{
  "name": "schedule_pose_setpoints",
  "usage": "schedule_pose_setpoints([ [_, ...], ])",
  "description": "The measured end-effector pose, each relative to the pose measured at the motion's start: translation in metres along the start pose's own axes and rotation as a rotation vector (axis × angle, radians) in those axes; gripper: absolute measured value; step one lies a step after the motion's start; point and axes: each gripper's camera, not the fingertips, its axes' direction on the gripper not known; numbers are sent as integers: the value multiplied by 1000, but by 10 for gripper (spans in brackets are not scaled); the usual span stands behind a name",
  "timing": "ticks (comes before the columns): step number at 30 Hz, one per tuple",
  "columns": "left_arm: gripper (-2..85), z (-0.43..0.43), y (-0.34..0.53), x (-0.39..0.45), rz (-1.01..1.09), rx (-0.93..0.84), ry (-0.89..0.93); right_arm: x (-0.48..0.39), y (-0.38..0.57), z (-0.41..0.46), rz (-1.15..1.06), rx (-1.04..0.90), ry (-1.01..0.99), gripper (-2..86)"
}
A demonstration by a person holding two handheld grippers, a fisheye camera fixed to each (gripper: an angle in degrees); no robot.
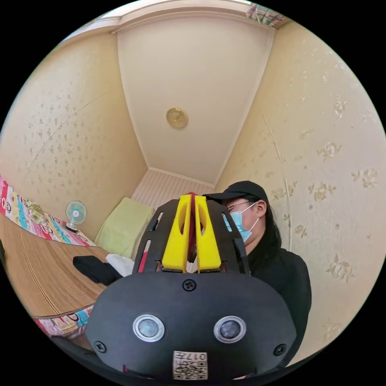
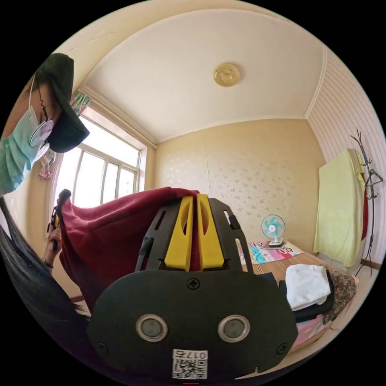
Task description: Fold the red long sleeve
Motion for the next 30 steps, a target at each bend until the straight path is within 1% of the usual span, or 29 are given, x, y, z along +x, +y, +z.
schedule_pose_setpoints([
  [1, -9, 9, -6, -3, -14, 3, -18, -4, -16, -1, -33, 40, 35, 28],
  [3, -8, 41, -45, -28, -39, -5, -122, 1, -41, 12, -39, 46, 57, 28],
  [4, -8, 49, -58, -40, -44, -15, -159, 10, -58, 37, -53, -1, 57, 28],
  [6, -8, 85, -111, -104, -65, -89, -349, 28, -75, 94, -78, -122, 65, 30],
  [7, -8, 95, -123, -126, -77, -107, -414, 45, -79, 144, -83, -229, 67, 32],
  [8, -8, 114, -144, -175, -106, -122, -551, 64, -74, 203, -86, -332, 89, 35],
  [9, -7, 132, -161, -230, -138, -139, -681, 73, -68, 233, -89, -379, 112, 37],
  [10, -7, 138, -166, -259, -150, -134, -758, 91, -48, 292, -113, -460, 176, 46],
  [11, -6, 146, -170, -314, -193, -139, -897, 109, -18, 344, -156, -540, 235, 60],
  [12, -2, 148, -161, -371, -291, -168, -979, 118, 1, 366, -168, -592, 266, 65],
  [13, 0, 147, -150, -396, -347, -183, -989, 138, 44, 401, -168, -740, 336, 77],
  [14, 7, 144, -121, -435, -431, -208, -972, 155, 88, 419, -160, -889, 412, 80],
  [16, 27, 140, -64, -471, -501, -264, -959, 167, 145, 411, -149, -980, 413, 80],
  [18, 65, 131, 31, -496, -570, -397, -1016, 174, 201, 380, -107, -1016, 326, 80],
  [19, 73, 129, 57, -501, -586, -444, -1025, 179, 239, 357, -52, -1070, 263, 82],
  [20, 81, 125, 110, -508, -627, -551, -1045, 184, 277, 335, 14, -1140, 182, 85],
  [21, 87, 121, 163, -512, -671, -659, -1063, 186, 296, 323, 51, -1169, 146, 88],
  [23, 91, 114, 229, -506, -713, -756, -1075, 194, 356, 278, 238, -1246, 68, 103],
  [24, 95, 110, 259, -496, -731, -780, -1083, 196, 365, 268, 292, -1244, 46, 107],
  [26, 101, 106, 286, -476, -731, -766, -1090, 197, 388, 234, 449, -1196, -57, 122],
  [28, 106, 112, 299, -461, -710, -739, -1083, 193, 400, 227, 497, -1206, -95, 130],
  [30, 112, 135, 303, -462, -668, -768, -1034, 189, 405, 231, 472, -1228, -97, 135],
])
